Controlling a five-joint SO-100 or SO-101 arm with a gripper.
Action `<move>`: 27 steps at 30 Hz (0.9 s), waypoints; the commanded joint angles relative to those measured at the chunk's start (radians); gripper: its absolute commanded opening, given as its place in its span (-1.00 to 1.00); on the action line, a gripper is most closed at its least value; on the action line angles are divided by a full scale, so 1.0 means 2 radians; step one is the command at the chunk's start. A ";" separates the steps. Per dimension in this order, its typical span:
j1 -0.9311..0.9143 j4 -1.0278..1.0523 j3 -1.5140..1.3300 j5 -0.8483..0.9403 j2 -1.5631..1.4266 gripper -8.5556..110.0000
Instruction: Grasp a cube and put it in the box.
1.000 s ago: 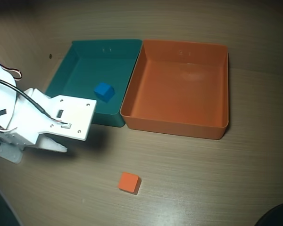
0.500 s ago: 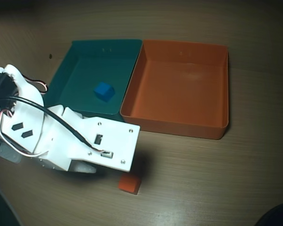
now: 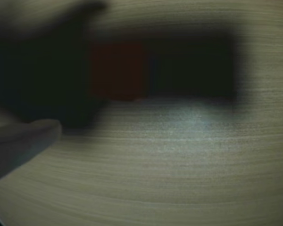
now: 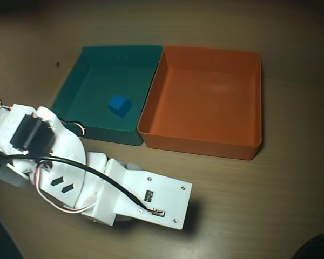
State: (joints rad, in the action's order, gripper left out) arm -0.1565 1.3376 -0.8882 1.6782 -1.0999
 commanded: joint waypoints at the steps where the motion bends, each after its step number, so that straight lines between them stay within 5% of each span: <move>1: -0.005 -0.005 0.052 0.004 0.005 -0.33; 27: -0.004 -0.005 0.179 0.002 0.196 -0.33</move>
State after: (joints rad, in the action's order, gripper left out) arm -0.1626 1.3376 -0.6167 1.6782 -0.6888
